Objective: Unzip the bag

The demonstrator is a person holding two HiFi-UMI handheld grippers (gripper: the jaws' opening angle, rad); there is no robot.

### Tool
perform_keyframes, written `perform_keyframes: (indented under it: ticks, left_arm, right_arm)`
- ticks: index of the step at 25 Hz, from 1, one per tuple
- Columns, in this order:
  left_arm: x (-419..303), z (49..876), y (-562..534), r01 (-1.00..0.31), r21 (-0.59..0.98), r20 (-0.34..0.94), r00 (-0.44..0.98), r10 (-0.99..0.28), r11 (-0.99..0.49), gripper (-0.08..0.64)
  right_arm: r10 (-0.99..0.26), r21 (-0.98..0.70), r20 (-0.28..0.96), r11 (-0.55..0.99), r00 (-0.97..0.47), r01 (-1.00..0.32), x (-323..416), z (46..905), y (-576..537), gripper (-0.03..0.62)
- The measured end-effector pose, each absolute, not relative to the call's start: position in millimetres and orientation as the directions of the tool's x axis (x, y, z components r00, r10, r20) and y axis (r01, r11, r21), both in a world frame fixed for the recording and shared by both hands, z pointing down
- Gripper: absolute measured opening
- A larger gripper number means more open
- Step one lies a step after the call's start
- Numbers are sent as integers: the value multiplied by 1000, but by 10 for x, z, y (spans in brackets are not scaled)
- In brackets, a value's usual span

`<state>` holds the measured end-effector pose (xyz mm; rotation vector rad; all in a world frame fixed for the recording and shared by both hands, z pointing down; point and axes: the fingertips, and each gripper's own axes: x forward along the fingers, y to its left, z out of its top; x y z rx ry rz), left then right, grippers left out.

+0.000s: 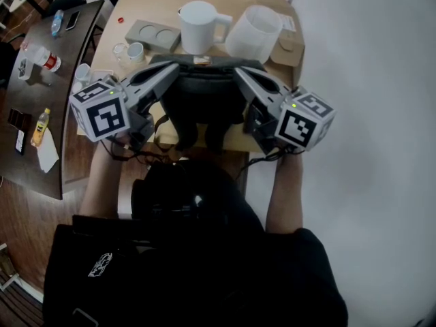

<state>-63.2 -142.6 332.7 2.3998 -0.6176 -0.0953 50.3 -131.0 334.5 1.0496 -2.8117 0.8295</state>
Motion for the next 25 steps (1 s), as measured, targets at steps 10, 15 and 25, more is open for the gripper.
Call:
perform_keyframes:
  ticks: [10,15,25]
  left_arm:
    - [-648,3301,-1423,-417,612,86,880,-468,-672,5]
    - [-659,3311,-1430,-422,612,85,876,-475,-668,5]
    - [-702,3264,-1441,-432,605,82,869,-487,-669,5]
  right_arm:
    - [-608,-469,208,625,-766,-624,554,3334,-1311,12]
    - [-609,-466,211,625,-764,-627,588,3344,-1322,12]
    - [-609,-467,215,622,-763,-628,622,3332,-1327,12]
